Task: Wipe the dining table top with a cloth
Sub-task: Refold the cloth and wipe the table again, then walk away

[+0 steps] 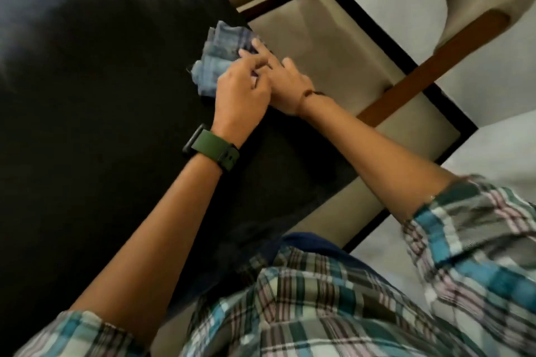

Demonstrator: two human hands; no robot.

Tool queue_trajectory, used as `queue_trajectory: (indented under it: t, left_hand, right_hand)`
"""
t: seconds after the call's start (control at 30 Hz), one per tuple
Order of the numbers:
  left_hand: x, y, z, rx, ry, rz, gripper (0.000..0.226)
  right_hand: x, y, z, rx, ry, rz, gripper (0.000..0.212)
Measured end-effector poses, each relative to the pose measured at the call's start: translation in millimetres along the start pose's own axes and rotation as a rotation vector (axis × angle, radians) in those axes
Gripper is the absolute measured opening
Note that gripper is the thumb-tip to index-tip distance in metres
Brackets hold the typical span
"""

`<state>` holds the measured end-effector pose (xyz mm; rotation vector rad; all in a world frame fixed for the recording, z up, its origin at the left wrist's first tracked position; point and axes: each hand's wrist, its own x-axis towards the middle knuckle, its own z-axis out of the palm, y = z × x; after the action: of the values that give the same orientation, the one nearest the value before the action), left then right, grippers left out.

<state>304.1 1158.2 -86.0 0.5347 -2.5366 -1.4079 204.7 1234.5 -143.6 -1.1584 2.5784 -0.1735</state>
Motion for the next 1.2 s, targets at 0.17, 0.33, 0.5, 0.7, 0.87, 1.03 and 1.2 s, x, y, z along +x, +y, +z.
queue_trajectory:
  t: [0.17, 0.33, 0.5, 0.7, 0.87, 1.03, 1.2]
  left_hand:
    - [-2.9, -13.4, -2.6, 0.012, -0.037, -0.031, 0.035]
    - [3.3, -11.5, -2.1, 0.029, -0.039, -0.013, 0.035]
    - [15.2, -3.1, -6.5, 0.016, -0.009, -0.014, 0.033]
    - [23.8, -15.2, -29.5, 0.066, 0.082, -0.023, 0.03]
    - [31.2, -32.6, -50.1, 0.102, 0.139, -0.093, 0.034]
    - [25.6, -45.3, -60.5, 0.095, 0.153, -0.127, 0.035]
    - [25.3, -55.3, -74.6, 0.092, 0.217, -0.117, 0.035]
  right_hand:
    - [-129.1, 16.0, 45.9, 0.028, 0.126, 0.026, 0.059]
    - [-165.1, 17.2, 58.4, -0.026, 0.13, 0.002, 0.054]
    - [-82.9, 16.1, 41.3, 0.012, 0.037, -0.002, 0.061]
    - [30.4, -2.0, 6.7, 0.134, 0.032, 0.053, 0.053]
    - [123.5, -4.4, -10.8, 0.122, 0.027, 0.05, 0.055]
    - [212.1, -9.0, -25.4, 0.104, -0.002, 0.031, 0.057]
    - [241.9, -25.1, -39.3, -0.017, 0.02, 0.019, 0.053]
